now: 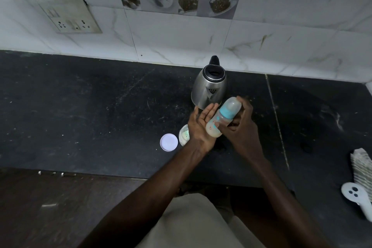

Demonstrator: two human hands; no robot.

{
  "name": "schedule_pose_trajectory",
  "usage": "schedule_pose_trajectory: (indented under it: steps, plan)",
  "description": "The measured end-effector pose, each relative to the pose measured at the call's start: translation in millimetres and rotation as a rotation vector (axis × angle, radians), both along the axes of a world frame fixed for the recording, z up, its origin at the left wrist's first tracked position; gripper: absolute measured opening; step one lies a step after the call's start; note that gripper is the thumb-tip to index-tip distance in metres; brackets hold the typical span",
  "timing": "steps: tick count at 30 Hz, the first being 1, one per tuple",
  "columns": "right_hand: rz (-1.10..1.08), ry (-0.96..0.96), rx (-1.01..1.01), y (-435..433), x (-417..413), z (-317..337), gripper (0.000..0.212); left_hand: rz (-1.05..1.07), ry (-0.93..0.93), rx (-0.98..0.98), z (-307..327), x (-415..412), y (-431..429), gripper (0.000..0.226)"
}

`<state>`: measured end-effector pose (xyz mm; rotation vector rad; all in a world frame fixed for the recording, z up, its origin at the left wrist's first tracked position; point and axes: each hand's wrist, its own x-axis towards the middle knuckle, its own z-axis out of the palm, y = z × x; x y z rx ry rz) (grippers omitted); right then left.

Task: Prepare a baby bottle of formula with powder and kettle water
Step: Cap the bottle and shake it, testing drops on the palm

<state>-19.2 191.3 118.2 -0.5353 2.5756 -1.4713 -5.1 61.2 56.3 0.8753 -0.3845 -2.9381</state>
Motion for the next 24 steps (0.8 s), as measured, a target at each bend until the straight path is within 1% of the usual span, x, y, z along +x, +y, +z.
schedule_pose_trajectory:
  steps: [3,6,8,10,12,14,16,17,18,20,21,23,24]
  plan:
    - [0.05,-0.021,0.045,2,-5,1,0.096,0.006,-0.001,0.026,-5,-1,0,0.061]
    - [0.073,0.005,0.064,6,-10,5,0.094,-0.014,0.015,0.03,-4,-2,2,0.062]
    - [0.05,0.046,0.075,7,-16,13,0.093,-0.022,0.039,0.031,-1,-4,3,0.062]
    - [-0.024,0.109,0.054,8,-21,25,0.092,-0.021,0.041,0.01,3,-4,3,0.063]
    - [-0.185,0.154,-0.073,4,-21,29,0.088,-0.032,0.027,-0.046,7,-5,1,0.064]
    - [-0.329,0.125,-0.184,-7,-15,25,0.084,-0.022,0.007,-0.065,6,-7,-1,0.065]
    - [-0.311,0.032,-0.103,-16,-7,17,0.082,0.003,-0.004,-0.026,2,-7,1,0.065]
    - [-0.305,0.016,-0.075,-16,-6,13,0.082,0.0,-0.005,-0.021,1,-8,2,0.066]
    - [-0.351,0.016,-0.093,-15,-7,11,0.081,-0.008,-0.012,-0.037,1,-9,2,0.066]
    - [-0.473,0.027,-0.192,-11,-14,14,0.078,-0.01,-0.009,-0.082,1,-9,0,0.066]
    - [-0.456,0.024,-0.181,-11,-17,16,0.078,-0.005,-0.006,-0.081,2,-8,0,0.066]
    - [-0.242,-0.006,-0.025,-7,-16,18,0.08,0.007,-0.026,-0.045,1,-7,2,0.066]
    - [-0.187,-0.004,0.037,-4,-17,20,0.081,0.002,-0.034,-0.054,-1,-8,4,0.065]
